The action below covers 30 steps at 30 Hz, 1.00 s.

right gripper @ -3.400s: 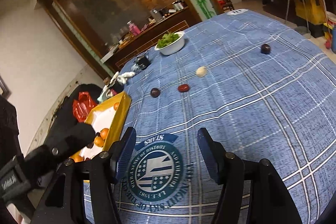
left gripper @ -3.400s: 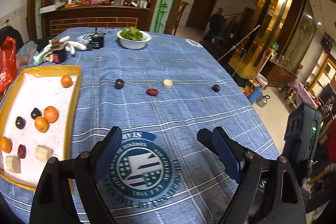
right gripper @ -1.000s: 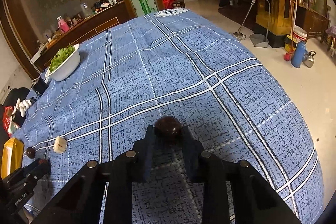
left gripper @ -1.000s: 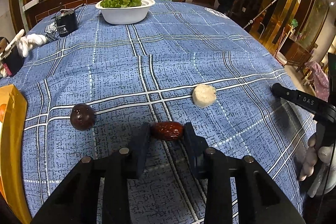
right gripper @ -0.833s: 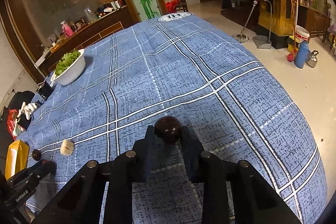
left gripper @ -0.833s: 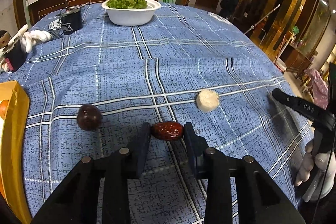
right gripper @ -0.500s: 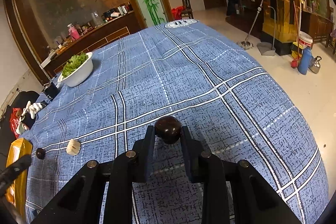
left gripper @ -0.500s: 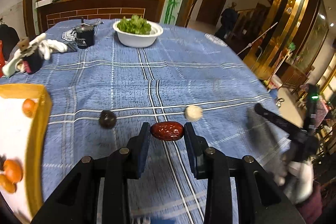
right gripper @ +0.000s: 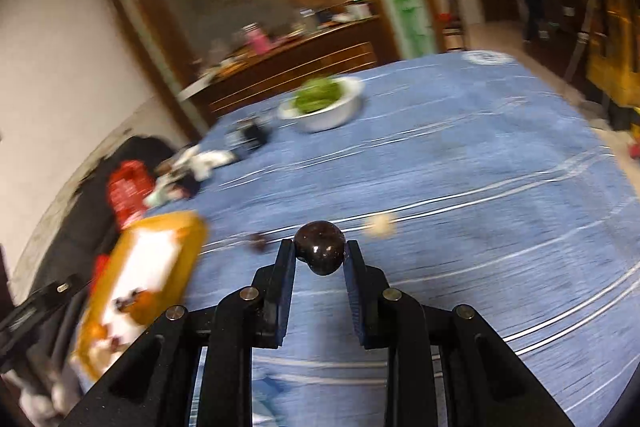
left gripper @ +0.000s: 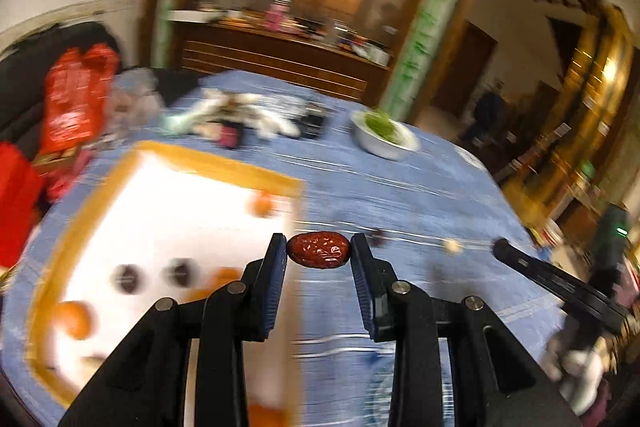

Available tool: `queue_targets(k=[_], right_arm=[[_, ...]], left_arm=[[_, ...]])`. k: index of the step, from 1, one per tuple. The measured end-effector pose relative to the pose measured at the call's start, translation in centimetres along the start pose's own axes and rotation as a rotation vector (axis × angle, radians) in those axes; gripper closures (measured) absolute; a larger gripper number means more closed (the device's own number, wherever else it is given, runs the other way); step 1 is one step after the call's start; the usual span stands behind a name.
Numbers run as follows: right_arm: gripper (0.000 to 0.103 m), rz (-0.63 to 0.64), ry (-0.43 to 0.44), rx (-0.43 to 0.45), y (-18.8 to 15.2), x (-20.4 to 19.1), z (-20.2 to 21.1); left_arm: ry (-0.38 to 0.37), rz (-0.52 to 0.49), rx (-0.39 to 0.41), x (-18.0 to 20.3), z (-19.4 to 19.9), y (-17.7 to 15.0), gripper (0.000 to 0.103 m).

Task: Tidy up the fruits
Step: 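Carry the date and plum over the tray and open both tools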

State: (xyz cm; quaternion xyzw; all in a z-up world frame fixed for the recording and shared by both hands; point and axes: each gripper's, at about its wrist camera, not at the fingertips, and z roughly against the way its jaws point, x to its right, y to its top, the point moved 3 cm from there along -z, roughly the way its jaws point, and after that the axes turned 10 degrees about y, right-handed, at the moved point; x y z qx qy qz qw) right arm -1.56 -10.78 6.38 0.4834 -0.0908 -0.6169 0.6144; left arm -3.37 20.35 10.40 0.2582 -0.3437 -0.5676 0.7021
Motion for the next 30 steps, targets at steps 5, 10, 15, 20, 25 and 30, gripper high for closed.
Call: queue_targets(k=[5, 10, 15, 20, 25, 30], right_arm=[[0.076, 0.083, 0.146, -0.126, -2.9, -8.4, -4.3], [0.075, 0.173, 0.214, -0.257, -7.1, -15.1, -8.9], [0.075, 0.249, 0.224, -0.332, -10.0, -18.8, -11.5], [0.073, 0.312, 0.212, -0.377, -11.5, -20.6, -13.4], [0.071, 0.313, 0.208, -0.388, -12.0, -20.9, -13.7], [0.066, 0.275, 0.210, -0.352, -11.3, -20.2, -12.6]], left_arm=[[0.120, 0.128, -0.023, -8.0, -0.9, -0.6, 0.071], [0.144, 0.188, -0.067, -11.7, -2.1, -1.7, 0.071], [0.143, 0.223, -0.089, -13.5, -2.9, -2.5, 0.071], [0.128, 0.235, -0.101, -13.9, -3.0, -2.9, 0.068], [0.140, 0.224, -0.066, -13.9, -1.7, -2.4, 0.043], [0.136, 0.201, -0.040, -12.8, -0.3, -1.9, 0.030]])
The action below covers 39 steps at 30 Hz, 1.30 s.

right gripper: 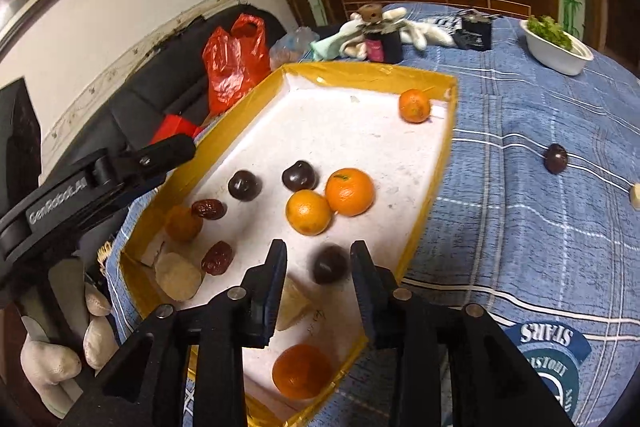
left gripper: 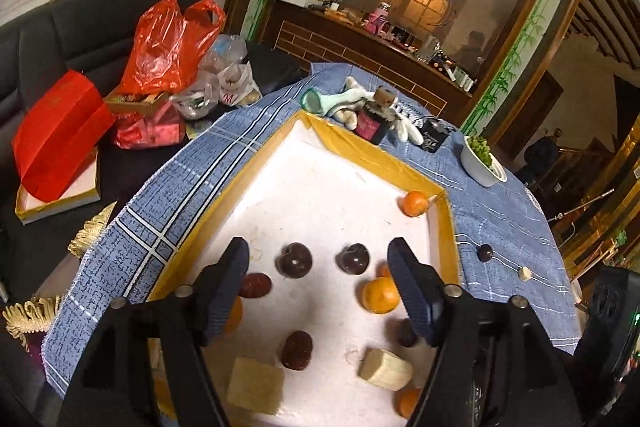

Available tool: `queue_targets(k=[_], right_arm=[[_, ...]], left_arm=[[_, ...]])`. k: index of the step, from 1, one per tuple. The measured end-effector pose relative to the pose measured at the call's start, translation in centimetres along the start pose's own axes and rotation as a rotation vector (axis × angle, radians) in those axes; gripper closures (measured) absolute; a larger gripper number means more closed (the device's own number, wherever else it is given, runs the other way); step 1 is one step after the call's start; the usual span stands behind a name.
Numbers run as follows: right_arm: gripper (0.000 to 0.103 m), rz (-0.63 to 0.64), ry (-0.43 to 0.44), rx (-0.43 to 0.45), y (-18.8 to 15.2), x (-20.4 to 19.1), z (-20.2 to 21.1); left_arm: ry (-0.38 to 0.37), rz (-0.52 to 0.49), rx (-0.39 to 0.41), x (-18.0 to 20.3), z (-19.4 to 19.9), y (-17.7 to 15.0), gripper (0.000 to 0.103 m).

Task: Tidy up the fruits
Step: 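Carry the date and plum over the tray and open both tools, then move both open tools back toward the last plum and yam piece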

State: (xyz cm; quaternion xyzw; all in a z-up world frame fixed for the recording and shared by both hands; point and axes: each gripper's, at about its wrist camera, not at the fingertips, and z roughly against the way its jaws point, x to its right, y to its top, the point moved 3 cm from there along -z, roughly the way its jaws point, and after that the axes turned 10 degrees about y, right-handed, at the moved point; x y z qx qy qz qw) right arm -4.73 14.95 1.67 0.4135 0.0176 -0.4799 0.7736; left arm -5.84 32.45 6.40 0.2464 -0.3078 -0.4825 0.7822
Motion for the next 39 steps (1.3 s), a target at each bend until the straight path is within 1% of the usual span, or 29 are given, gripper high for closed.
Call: queue_targets(k=[1, 3, 6, 7, 9, 10, 11, 15, 19, 23, 27, 32, 39], right_arm=[[0.066, -0.010, 0.002, 0.017, 0.0, 0.2, 0.6], [0.065, -0.030, 0.001, 0.060, 0.0, 0.6, 2.0], [0.059, -0.075, -0.011, 0.131, -0.3, 1.6, 4.5], [0.058, -0.097, -0.015, 0.157, -0.5, 2.2, 5.5], [0.057, -0.130, -0.023, 0.192, -0.8, 2.9, 7.0], [0.057, -0.151, -0.026, 0.211, -1.1, 3.4, 7.9], [0.055, -0.172, -0.030, 0.229, -1.3, 3.9, 8.7], [0.048, -0.231, -0.057, 0.294, -2.5, 5.4, 11.5], [0.047, -0.287, -0.073, 0.334, -3.9, 6.8, 13.6], [0.047, -0.321, -0.076, 0.358, -4.9, 7.6, 14.9], [0.044, -0.331, -0.073, 0.386, -5.5, 7.6, 16.1], [0.041, -0.338, -0.065, 0.423, -6.1, 7.6, 17.7], [0.040, -0.343, -0.059, 0.442, -7.1, 7.5, 18.8]], left_arm=[[-0.005, -0.007, 0.002, 0.3, 0.3, 0.0, 0.027], [-0.017, -0.028, 0.011, 1.3, 1.0, -0.2, 0.027], [-0.025, -0.073, 0.028, 2.8, 2.1, -0.4, 0.027], [-0.027, -0.094, 0.035, 3.5, 2.5, -0.7, 0.026], [-0.030, -0.143, 0.052, 5.2, 3.5, -1.2, 0.022], [-0.025, -0.184, 0.065, 6.4, 4.2, -1.6, 0.018], [-0.018, -0.217, 0.079, 7.3, 4.7, -1.9, 0.016], [0.001, -0.351, 0.137, 10.8, 7.0, -3.5, 0.014], [-0.005, -0.454, 0.185, 13.8, 9.1, -5.2, 0.014], [-0.019, -0.498, 0.195, 15.4, 10.4, -6.2, 0.014], [-0.015, -0.521, 0.200, 16.4, 11.3, -7.0, 0.014], [-0.012, -0.538, 0.209, 17.0, 12.2, -7.5, 0.014], [-0.010, -0.562, 0.217, 17.8, 13.1, -8.3, 0.014]])
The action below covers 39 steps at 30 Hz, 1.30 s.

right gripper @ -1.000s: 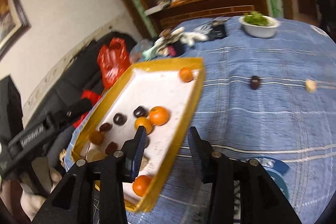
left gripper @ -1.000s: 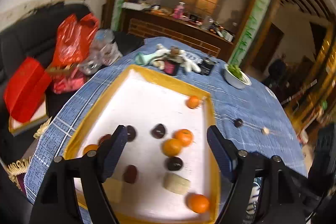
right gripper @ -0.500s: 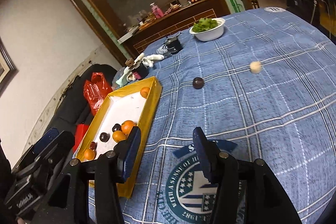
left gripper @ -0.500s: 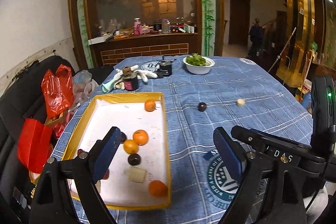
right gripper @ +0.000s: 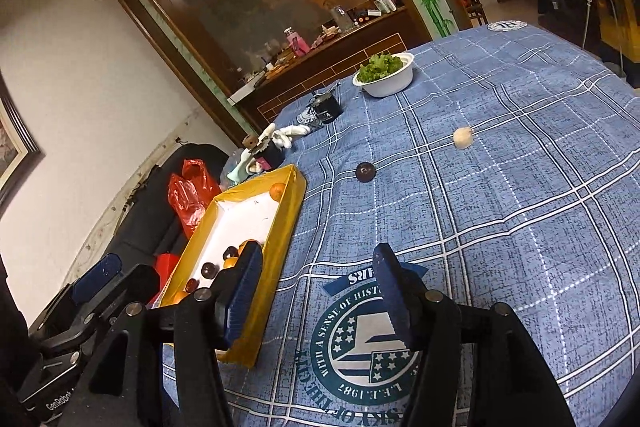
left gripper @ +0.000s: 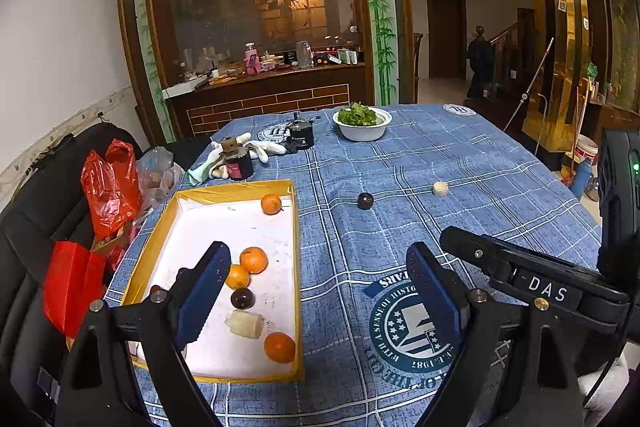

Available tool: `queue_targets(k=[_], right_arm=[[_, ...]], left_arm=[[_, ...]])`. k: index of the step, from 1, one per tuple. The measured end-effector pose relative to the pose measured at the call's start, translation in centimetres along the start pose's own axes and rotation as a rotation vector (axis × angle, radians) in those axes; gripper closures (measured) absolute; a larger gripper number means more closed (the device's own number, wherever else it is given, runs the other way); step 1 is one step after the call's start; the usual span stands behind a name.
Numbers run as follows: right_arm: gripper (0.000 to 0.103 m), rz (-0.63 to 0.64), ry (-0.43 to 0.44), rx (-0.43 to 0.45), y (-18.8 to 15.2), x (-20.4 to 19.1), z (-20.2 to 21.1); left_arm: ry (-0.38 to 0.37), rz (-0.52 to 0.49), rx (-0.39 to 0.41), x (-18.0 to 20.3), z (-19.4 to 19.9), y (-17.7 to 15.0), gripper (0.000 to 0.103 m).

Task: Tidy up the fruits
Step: 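Move both open tools back toward the last plum and yam piece, then grasp the dark plum with the left tool while the right grasps the yam piece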

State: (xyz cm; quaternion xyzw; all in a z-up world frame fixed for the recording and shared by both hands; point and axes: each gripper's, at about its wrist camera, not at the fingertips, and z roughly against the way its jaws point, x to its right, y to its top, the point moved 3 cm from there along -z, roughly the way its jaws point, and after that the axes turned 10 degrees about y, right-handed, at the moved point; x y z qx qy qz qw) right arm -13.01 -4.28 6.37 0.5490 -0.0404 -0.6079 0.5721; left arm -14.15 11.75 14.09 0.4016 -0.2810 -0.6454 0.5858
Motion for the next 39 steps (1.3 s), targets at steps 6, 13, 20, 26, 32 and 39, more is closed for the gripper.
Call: queue_targets(k=[6, 13, 20, 26, 32, 39], right_arm=[[0.038, -0.012, 0.000, 0.010, -0.1, 0.4, 0.6], [0.037, -0.032, -0.004, -0.009, -0.3, 1.5, 0.3], [0.036, -0.086, -0.080, -0.039, 0.7, 6.2, 0.4], [0.036, -0.104, -0.138, -0.075, 4.4, 10.7, -1.0], [0.037, -0.020, -0.230, -0.145, 8.0, 14.6, -5.7], [0.038, 0.135, -0.325, -0.234, 10.5, 16.0, -11.0]], left_arm=[[-0.003, -0.008, -0.006, 0.4, 0.2, -0.1, 0.014], [-0.031, -0.009, -0.041, 0.7, -1.0, -0.3, 0.014], [-0.062, 0.016, -0.124, 0.4, -4.6, -0.2, 0.014], [-0.157, 0.042, -0.192, 1.7, -9.6, 2.4, 0.014], [-0.166, -0.014, -0.266, 5.4, -17.5, 4.5, 0.014], [-0.154, -0.111, -0.348, 9.3, -25.3, 5.0, 0.045]])
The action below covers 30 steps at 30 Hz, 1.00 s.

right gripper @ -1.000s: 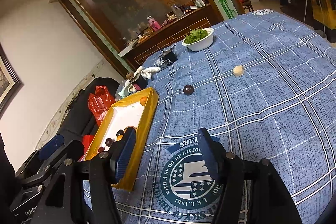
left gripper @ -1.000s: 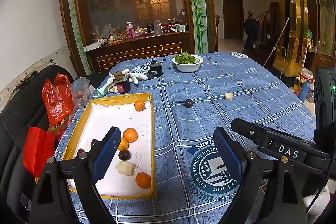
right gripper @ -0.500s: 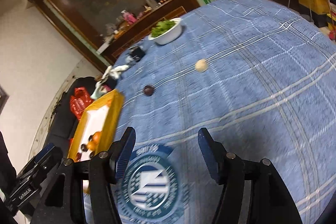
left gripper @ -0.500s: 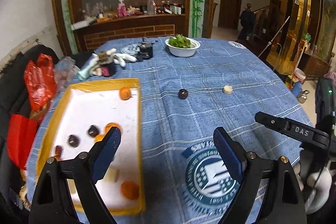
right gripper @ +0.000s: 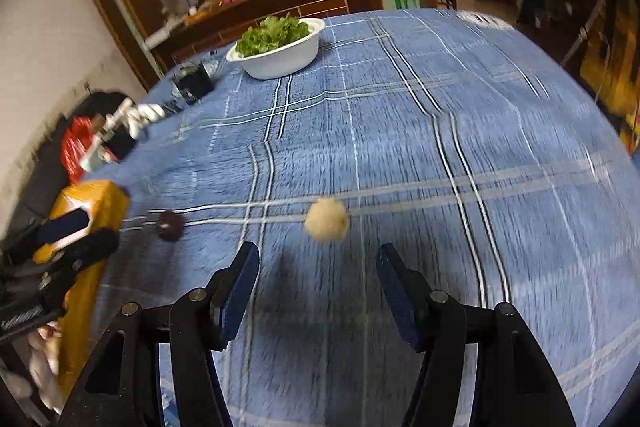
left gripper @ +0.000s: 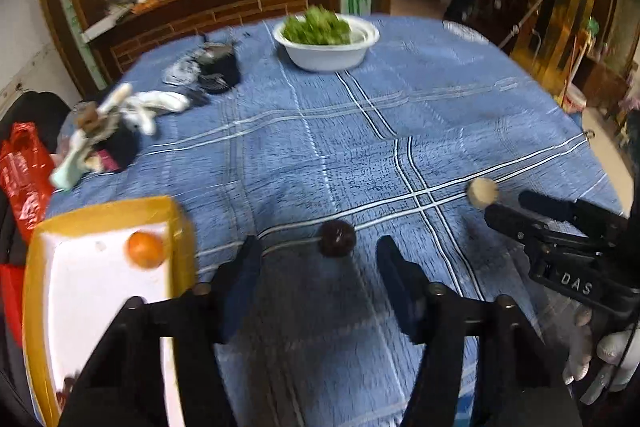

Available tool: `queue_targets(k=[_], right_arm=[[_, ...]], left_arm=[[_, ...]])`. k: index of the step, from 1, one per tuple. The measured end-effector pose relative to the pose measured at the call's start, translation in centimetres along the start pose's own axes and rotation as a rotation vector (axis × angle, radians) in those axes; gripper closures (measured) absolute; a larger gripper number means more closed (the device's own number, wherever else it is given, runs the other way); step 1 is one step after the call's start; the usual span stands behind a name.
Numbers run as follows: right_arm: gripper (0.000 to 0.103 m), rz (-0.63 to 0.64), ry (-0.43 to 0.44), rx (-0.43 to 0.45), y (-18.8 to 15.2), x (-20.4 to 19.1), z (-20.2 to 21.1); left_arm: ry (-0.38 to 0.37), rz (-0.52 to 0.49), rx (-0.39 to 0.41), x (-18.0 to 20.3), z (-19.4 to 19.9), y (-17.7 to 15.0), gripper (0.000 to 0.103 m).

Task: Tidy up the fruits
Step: 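Grasp the dark plum with the left tool while the right grasps the yam piece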

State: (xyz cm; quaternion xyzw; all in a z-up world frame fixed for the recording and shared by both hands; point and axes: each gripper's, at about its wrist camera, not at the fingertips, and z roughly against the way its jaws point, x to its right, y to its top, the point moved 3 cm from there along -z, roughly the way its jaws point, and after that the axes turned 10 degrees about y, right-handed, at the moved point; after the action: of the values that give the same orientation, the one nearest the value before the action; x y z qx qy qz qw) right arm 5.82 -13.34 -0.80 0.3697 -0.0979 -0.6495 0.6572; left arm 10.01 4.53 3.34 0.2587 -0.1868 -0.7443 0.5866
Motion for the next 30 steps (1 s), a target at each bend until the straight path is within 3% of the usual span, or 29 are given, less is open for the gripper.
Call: queue_targets(k=[5, 10, 12, 13, 15, 16, 18, 23, 30], right_arm=[[0.041, 0.035, -0.017, -0.039, 1.2, 0.4, -2.5], [0.044, 0.058, -0.023, -0.036, 1.6, 0.3, -3.5], [0.051, 0.059, -0.030, -0.031, 1.5, 0.3, -3.4], [0.054, 0.062, -0.039, -0.027, 1.4, 0.3, -3.5], [0.072, 0.063, -0.055, -0.020, 1.3, 0.6, -3.3], [0.072, 0.053, -0.042, -0.019, 1.4, 0.7, -3.2], [0.072, 0.019, -0.026, -0.013, 1.3, 1.3, -2.7], [0.072, -0.059, 0.018, -0.001, 0.3, 2.2, -0.8], [0.072, -0.101, 0.064, 0.064, -2.4, 1.1, 5.1]], left_arm=[[0.027, -0.066, -0.020, 1.7, -2.7, 0.4, 0.045], [0.028, -0.065, -0.066, 2.2, -4.6, 0.4, 0.045], [0.023, -0.054, -0.091, 2.3, -5.1, 0.2, 0.045], [0.019, -0.047, -0.086, 2.2, -5.1, 0.2, 0.048], [0.001, -0.044, -0.091, 2.2, -4.9, 0.1, 0.074], [0.009, -0.043, -0.095, 2.3, -4.7, 0.1, 0.081], [0.015, -0.044, -0.088, 2.4, -4.3, 0.0, 0.081], [-0.081, 0.032, -0.086, 1.5, -1.5, -0.9, 0.081], [-0.234, 0.157, 0.018, -0.5, 5.8, -3.9, 0.081]])
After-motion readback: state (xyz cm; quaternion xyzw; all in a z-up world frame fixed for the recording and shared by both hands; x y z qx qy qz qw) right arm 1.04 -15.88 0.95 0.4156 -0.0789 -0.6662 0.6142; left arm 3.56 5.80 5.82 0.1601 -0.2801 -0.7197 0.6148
